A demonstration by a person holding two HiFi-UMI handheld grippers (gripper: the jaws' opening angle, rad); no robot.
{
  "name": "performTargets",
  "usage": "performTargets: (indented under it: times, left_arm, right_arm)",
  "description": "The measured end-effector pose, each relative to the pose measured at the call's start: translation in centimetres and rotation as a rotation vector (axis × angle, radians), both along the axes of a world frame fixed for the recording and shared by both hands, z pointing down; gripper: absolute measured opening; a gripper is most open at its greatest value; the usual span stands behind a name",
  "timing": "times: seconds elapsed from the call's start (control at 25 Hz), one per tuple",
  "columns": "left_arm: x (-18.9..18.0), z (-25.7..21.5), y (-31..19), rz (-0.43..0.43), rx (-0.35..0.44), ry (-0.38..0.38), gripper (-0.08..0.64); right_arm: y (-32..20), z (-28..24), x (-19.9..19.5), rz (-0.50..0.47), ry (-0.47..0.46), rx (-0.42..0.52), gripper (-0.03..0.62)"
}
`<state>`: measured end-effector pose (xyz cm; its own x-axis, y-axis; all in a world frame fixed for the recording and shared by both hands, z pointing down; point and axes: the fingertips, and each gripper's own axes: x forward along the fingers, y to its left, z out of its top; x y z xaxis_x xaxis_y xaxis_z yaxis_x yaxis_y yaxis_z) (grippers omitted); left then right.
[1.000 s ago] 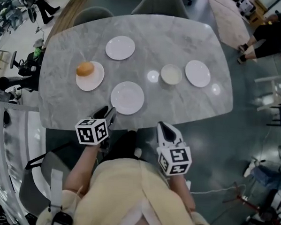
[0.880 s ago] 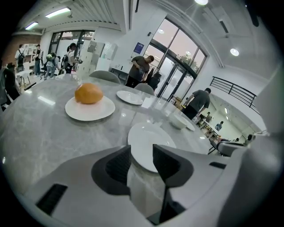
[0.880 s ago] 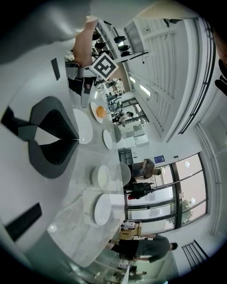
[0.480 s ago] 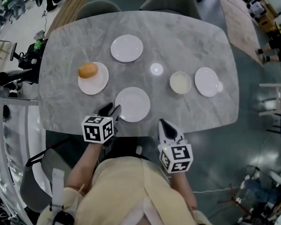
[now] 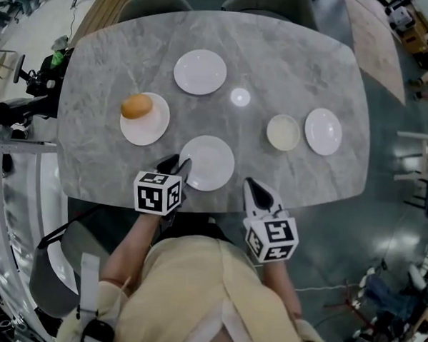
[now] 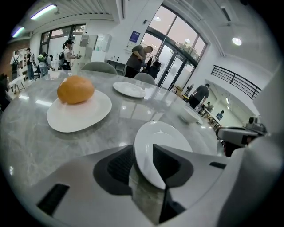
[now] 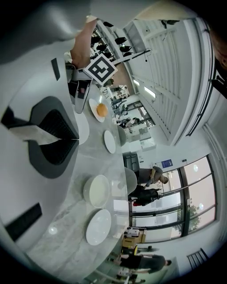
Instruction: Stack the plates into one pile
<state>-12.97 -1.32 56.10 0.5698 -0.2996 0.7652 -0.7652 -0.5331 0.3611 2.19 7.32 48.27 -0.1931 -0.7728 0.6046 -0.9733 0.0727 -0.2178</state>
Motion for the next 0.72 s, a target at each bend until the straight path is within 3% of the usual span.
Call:
performTargets:
  times: [0.2, 0.44, 0.72]
  left_arm:
    - [0.3, 0.2, -0.2, 0.010, -0.011, 0.001, 0.132]
    - [0.0, 0.4, -0.3, 0.032, 0.037, -0.042, 0.103]
    - [-0.2, 0.6, -0.6, 0.020, 0.022, -0.027, 0.089]
  right_arm:
    - [-1.0, 0.1, 0.2, -0.009, 0.004, -0.010, 0.005]
    - [-2.8, 0.6, -0.5, -0.024, 0.010, -0.023, 0.005]
    - [-4.2, 0.6, -1.1, -0.059, 0.003, -0.028, 0.005]
